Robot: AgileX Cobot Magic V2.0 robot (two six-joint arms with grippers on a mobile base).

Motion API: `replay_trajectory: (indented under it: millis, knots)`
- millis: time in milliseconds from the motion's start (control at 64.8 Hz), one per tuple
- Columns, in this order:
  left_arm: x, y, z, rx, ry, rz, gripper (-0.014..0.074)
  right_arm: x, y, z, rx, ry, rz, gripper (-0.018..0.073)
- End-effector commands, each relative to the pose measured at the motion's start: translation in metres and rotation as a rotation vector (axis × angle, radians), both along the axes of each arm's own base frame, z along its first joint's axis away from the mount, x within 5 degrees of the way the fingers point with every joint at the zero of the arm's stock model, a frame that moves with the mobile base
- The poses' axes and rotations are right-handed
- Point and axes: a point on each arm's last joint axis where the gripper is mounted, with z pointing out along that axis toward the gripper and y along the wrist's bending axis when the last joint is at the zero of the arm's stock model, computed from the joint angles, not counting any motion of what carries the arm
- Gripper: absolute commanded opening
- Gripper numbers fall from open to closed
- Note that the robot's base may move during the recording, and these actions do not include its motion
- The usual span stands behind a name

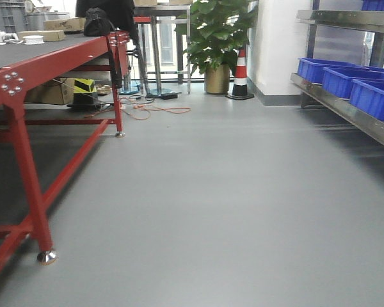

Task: Place valve from conveyor to right shelf box
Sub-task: 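Drive the base away from the conveyor to the shelf of blue bins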

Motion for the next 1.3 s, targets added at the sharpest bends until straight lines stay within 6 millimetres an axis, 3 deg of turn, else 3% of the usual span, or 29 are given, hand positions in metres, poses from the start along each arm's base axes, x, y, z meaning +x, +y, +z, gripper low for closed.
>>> replay_trajectory:
  millis: [0,1281]
  knots:
    - [-0.0022,-0.0019,0.0081,-0.004,-0.062,-0.003,-0.0111,-0.0012,-0.0010,0.0125,0.002,-0.093,-0.009,-0.0154]
    - [-0.0022,-0.0019,0.0081,-0.004,-0.062,-0.003,-0.0111,-0.0012,-0.0010,0.0127,0.002,-0.095,-0.009,-0.0154]
